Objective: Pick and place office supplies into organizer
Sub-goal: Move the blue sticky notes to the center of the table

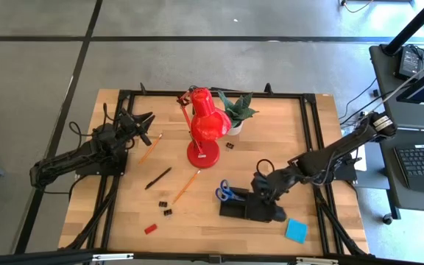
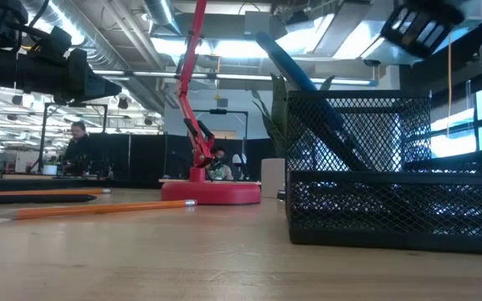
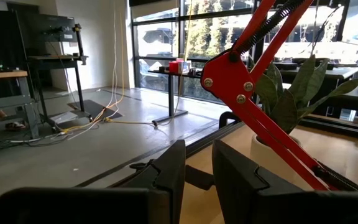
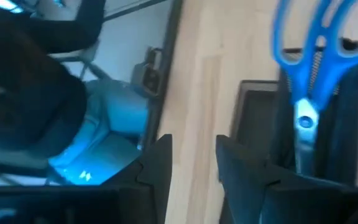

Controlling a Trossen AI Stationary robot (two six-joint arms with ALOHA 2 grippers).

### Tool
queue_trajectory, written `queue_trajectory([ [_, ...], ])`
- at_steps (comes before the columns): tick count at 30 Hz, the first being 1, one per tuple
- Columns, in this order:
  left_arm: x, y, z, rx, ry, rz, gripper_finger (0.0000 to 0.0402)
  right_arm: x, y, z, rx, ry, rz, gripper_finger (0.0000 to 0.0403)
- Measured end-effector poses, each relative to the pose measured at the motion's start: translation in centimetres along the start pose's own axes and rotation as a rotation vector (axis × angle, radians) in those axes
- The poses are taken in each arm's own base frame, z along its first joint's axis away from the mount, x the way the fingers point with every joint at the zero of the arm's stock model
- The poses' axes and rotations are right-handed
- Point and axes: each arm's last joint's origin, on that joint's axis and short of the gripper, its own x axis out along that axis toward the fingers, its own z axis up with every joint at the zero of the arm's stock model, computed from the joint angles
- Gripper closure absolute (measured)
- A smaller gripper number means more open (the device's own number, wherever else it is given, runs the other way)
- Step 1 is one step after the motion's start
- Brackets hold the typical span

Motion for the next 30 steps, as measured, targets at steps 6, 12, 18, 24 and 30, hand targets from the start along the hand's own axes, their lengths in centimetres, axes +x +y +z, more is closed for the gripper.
queue_trajectory([
  [6, 0.0, 0.0, 0.0, 0.000, -0.001, 0.000, 0.0327, -3.3, 0.6, -0.7, -0.086, -0.020, -0.088, 0.0277],
  [12, 0.0, 0.0, 0.0, 0.000, -0.001, -0.001, 0.0327, -4.9, 0.2, -2.5, -0.070, -0.020, -0.161, 0.0276],
  [18, 0.0, 0.0, 0.0, 0.000, -0.001, 0.000, 0.0327, -4.4, -0.4, -5.1, 0.297, 0.151, -0.188, 0.0276],
  [24, 0.0, 0.0, 0.0, 0.000, -0.001, 0.001, 0.0327, -4.0, 1.1, -7.1, 0.542, 0.267, -0.186, 0.0276],
  [30, 0.0, 0.0, 0.1, -0.002, -0.007, 0.000, 0.0327, -2.5, 2.6, -9.6, 0.670, 0.371, -0.273, 0.0276],
])
